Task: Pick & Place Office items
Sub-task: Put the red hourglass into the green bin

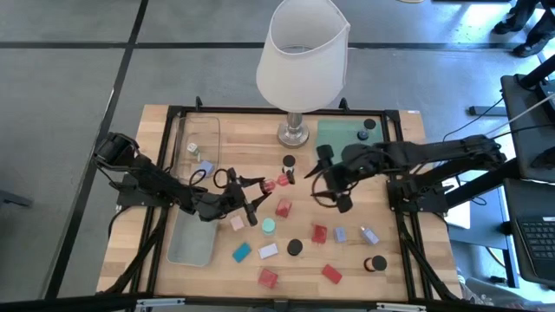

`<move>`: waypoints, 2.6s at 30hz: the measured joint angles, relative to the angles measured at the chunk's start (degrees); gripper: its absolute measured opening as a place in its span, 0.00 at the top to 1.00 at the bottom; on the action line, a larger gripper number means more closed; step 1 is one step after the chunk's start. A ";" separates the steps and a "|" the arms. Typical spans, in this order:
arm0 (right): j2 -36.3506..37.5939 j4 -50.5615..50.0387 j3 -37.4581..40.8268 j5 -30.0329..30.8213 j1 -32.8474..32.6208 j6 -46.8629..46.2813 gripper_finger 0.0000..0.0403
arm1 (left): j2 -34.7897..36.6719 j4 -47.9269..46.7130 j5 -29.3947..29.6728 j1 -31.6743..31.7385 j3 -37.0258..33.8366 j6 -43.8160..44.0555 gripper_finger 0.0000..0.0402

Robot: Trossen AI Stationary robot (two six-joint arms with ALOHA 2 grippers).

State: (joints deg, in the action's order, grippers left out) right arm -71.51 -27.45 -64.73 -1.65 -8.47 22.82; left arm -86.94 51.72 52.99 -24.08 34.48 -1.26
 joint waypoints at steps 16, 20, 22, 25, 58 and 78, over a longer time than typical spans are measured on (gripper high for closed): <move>-3.82 5.52 0.00 12.85 0.00 -6.50 0.15 | 0.00 -0.43 -0.15 0.00 -0.02 -0.02 0.48; -3.79 5.61 0.00 10.72 0.02 -9.54 0.07 | 0.00 -0.42 -0.14 0.00 -0.02 -0.03 0.48; -3.79 5.61 0.00 9.53 0.02 -10.57 0.05 | 0.00 -0.31 -0.15 0.00 -0.02 -0.04 0.48; -3.79 5.65 0.00 8.14 0.01 -11.71 0.03 | 0.00 -0.08 -0.15 0.00 -0.02 -0.04 0.48; -5.08 15.38 0.02 2.23 0.02 -11.68 0.08 | 0.00 10.50 -7.71 0.28 -0.02 -9.63 0.48; -5.08 18.44 0.02 2.04 0.00 -13.01 0.36 | 0.00 11.53 -7.67 0.31 -0.02 -11.46 0.48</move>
State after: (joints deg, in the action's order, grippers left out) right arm -76.60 -9.02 -64.71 0.38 -8.47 9.81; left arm -86.94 63.25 45.32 -23.77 34.46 -12.71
